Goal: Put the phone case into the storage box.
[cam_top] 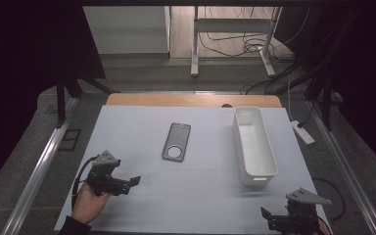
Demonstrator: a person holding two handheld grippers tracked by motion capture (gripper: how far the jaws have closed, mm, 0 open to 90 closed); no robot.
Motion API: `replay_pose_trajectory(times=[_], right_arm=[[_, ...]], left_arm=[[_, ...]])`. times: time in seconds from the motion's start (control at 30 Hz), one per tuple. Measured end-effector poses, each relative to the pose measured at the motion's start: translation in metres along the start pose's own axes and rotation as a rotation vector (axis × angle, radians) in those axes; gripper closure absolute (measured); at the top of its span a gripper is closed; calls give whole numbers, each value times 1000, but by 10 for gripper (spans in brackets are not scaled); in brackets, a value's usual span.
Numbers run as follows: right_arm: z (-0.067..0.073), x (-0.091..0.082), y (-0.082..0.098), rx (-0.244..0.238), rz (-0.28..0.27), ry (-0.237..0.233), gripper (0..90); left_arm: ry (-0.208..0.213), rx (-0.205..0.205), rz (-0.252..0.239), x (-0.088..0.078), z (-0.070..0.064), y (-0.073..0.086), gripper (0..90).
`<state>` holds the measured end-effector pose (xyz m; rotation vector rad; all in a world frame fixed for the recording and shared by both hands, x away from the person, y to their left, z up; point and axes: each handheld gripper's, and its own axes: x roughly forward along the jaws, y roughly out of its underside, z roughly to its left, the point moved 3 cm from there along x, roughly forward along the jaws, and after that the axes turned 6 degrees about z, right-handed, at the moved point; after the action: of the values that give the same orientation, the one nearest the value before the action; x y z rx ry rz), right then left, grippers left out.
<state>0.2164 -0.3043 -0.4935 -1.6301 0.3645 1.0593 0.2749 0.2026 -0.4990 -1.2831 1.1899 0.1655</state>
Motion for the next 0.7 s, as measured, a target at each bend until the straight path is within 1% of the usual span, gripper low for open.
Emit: replay_pose_trajectory(times=[0.13, 0.43, 0.53, 0.7], right_arm=[[0, 0, 0, 1, 1, 1, 0], [0, 0, 0, 4, 4, 2, 0], [0, 0, 0, 4, 5, 0, 0], [-1, 0, 0, 4, 6, 0, 0]], left_arm=[[1, 9, 7, 4, 0, -8, 0], [6, 27, 39, 16, 2, -26, 0], [2, 39, 48, 19, 2, -32, 0], [6, 60, 63, 25, 2, -42, 0]])
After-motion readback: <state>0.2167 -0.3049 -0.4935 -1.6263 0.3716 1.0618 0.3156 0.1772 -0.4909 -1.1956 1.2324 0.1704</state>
